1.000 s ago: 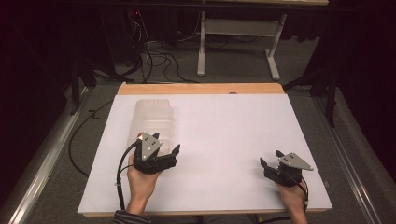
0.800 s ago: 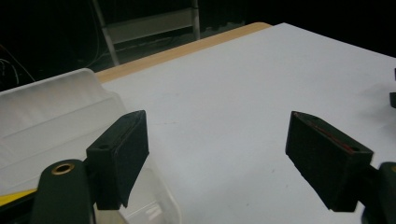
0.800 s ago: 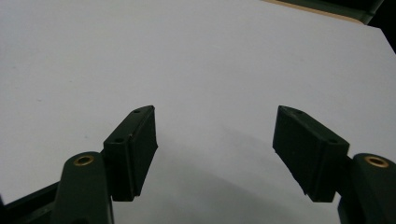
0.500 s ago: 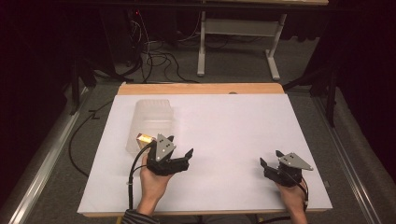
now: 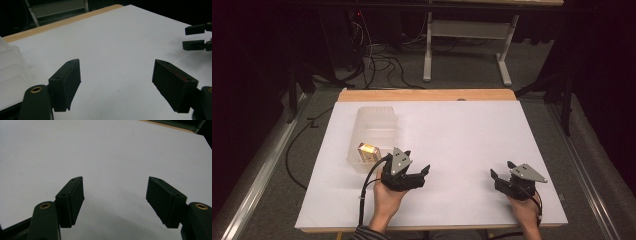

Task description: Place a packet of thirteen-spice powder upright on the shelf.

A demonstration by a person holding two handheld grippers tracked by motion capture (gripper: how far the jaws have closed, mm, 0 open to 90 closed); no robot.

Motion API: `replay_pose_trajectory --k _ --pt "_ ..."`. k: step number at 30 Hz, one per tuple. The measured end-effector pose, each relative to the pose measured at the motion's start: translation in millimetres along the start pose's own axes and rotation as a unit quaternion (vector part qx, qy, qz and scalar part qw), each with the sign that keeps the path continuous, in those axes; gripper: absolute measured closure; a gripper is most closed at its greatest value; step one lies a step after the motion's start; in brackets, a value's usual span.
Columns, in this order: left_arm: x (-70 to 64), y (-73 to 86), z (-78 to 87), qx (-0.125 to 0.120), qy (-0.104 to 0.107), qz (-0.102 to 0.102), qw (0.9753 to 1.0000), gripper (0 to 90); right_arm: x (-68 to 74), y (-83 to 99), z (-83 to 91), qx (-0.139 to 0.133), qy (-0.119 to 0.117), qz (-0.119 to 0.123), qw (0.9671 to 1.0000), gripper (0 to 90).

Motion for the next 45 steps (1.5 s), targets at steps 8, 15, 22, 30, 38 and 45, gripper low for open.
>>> replay_pose_trajectory --k 8,15,22,30,38,45 --pt "-9.1 9.2 -10.4 0.008 0.015 0.006 0.9998 23.4 0.3 0.0 -0.1 -0.001 0.001 -0.001 1.0 31.0" --pt "-12.6 18.5 -18.7 0.018 0.015 0.007 0.9997 23.4 0.4 0.0 0.0 -0.001 0.001 -0.001 1.0 31.1" --pt "-15.2 28.1 -27.9 0.028 0.016 0.009 0.9994 23.4 0.1 0.0 -0.2 0.0 0.001 0.0 1.0 31.2" --pt "-16.2 37.0 -36.8 0.038 0.017 0.008 0.9991 23.4 0.4 0.0 -0.1 -0.001 0.001 -0.001 1.0 31.2" --pt "-16.1 47.1 -48.4 0.042 0.008 0.006 0.9991 23.4 0.4 0.0 -0.1 -0.001 0.001 -0.001 1.0 31.2" --pt "-10.0 56.8 -54.5 0.033 -0.012 0.013 0.9993 23.3 0.3 0.0 -0.1 0.0 0.002 0.001 1.0 31.2"
Point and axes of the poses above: each handheld gripper's, and its own axes: z roughly backward along the jaws, y roughly out of its underside, x roughly to its left, the point moved 7 cm from there along -z, roughly forward along the jaws, and after that the axes turned 1 degree about -z, right-handed, at the moved point
